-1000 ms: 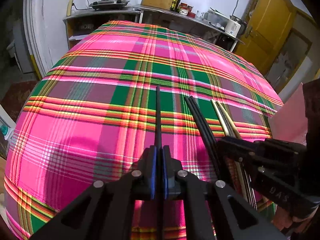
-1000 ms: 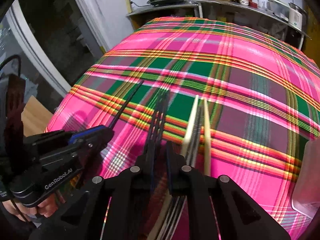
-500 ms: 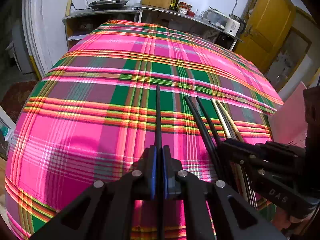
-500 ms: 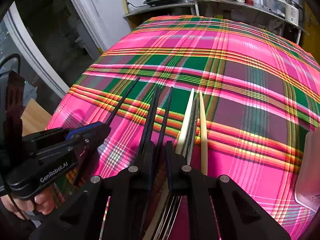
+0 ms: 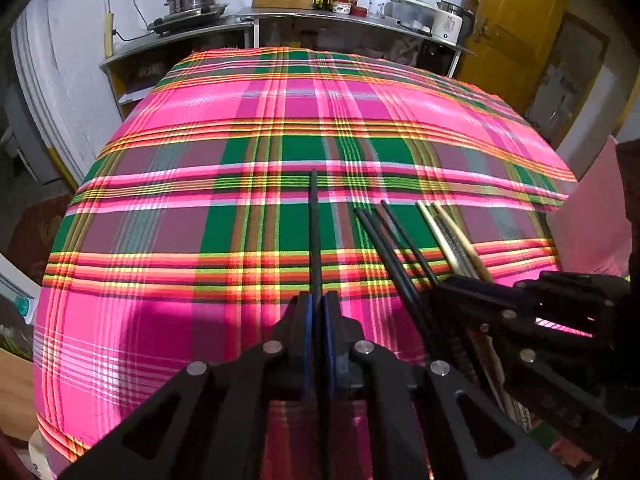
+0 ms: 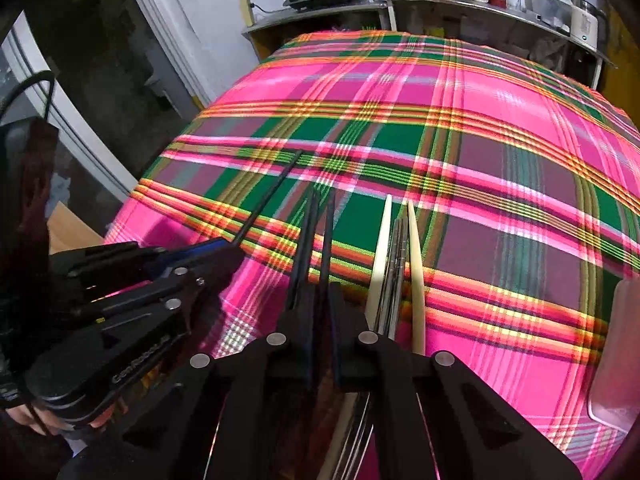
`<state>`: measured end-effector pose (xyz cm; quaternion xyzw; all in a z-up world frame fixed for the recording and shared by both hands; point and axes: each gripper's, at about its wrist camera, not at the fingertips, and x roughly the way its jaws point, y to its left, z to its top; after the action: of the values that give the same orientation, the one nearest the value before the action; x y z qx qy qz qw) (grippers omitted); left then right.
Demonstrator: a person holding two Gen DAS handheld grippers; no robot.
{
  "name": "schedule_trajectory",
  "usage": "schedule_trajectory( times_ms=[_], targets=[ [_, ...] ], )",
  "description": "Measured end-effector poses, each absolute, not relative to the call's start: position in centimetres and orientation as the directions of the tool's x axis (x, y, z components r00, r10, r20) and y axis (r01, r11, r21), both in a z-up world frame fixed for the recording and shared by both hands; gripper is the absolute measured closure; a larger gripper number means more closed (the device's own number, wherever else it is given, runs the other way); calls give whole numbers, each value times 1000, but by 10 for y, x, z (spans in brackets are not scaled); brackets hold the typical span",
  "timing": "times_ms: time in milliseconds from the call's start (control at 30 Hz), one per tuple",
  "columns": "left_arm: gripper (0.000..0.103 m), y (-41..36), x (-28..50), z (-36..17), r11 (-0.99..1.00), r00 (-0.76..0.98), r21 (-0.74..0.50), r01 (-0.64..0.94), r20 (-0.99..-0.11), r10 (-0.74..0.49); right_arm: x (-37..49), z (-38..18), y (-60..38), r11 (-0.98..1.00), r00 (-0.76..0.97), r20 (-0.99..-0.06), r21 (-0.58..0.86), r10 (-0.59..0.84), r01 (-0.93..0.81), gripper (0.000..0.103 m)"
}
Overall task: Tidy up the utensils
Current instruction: 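Lift the held chopsticks upright and carry both tools over the pink holder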
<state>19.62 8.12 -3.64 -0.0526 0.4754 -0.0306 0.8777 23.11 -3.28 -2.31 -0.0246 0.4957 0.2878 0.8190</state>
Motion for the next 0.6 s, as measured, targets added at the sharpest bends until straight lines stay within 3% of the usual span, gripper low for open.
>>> schedule_trajectory(
  times_ms=[600],
  targets=[
    [97, 69, 142, 71, 978, 696, -187, 95, -689, -199, 183, 75, -87, 823, 516, -668, 280, 537, -494, 98]
  ],
)
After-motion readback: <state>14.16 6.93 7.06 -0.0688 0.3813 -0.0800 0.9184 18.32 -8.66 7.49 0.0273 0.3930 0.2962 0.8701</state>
